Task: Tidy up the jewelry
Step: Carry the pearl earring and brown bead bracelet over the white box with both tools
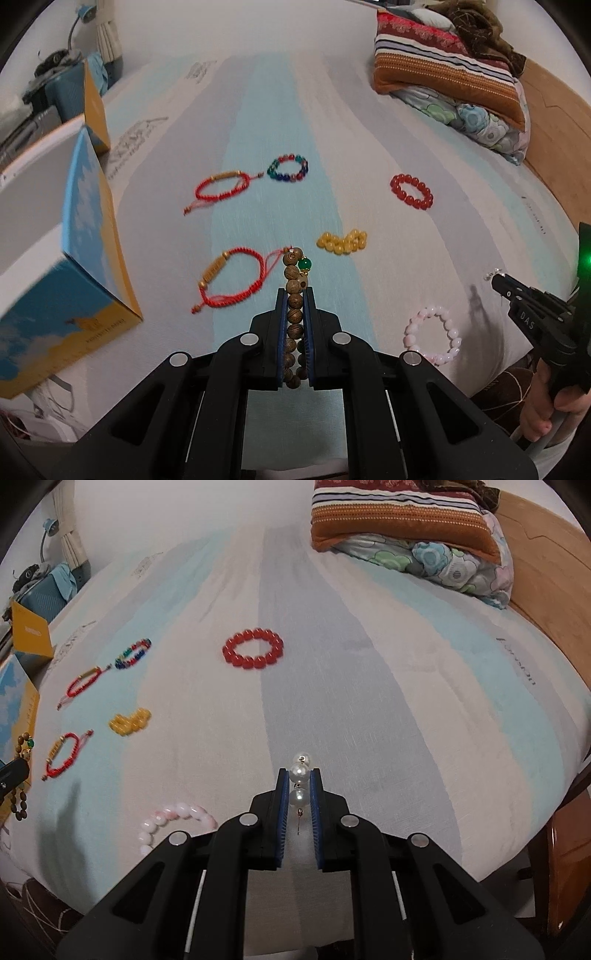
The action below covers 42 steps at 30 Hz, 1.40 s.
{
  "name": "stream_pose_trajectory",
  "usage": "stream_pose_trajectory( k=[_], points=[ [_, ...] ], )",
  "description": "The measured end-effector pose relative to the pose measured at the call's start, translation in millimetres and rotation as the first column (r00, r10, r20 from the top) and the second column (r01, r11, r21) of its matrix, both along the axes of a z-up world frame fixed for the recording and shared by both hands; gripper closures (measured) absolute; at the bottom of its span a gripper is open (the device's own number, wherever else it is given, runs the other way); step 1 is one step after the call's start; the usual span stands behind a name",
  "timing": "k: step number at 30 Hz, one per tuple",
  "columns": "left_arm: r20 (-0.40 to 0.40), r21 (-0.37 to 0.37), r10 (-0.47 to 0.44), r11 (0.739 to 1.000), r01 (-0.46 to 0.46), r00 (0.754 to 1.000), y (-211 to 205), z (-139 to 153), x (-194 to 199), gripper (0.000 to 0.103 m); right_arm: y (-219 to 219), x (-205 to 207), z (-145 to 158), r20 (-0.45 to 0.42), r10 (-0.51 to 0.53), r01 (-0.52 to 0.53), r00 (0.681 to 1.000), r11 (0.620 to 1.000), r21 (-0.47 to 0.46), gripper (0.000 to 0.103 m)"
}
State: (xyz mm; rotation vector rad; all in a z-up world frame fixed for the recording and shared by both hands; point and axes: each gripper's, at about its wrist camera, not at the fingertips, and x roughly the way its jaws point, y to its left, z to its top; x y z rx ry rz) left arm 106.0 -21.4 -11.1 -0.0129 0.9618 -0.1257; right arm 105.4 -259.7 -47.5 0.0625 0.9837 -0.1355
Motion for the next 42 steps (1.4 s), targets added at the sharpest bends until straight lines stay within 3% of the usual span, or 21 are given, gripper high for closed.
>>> stream_pose_trajectory(
  k=[7, 19, 30, 42],
  points=[
    [0.037, 0.018, -0.013, 1.000, 0.013, 0.999, 6.1, 26.9, 2.2, 0.096, 16.8, 10.0, 28.2, 0.030, 0.021, -0.020, 0.999, 1.000, -0.019, 0.092],
    [0.093, 0.020, 0.084, 0.996, -0.087, 0.992, 59.8, 72.3, 12.7, 0.096, 74.8, 41.2, 81.6, 0.086, 0.082, -0.080, 0.993, 0.996, -0.032, 0.092],
    [0.133, 0.045, 0.237, 0.968, -0.245, 0.962, 151.2, 100.6, -2.6, 0.095, 188.6, 55.0, 128.7, 0.155, 0.236, -0.232, 0.959, 0.972, -0.044, 0.092],
    [0.101, 0.062, 0.420, 0.902, -0.427, 0.902, 271.0, 96.2, -34.6, 0.095, 345.3, 40.2, 142.4, 0.170, 0.458, -0.454, 0.872, 0.889, -0.065, 0.092]
  ],
)
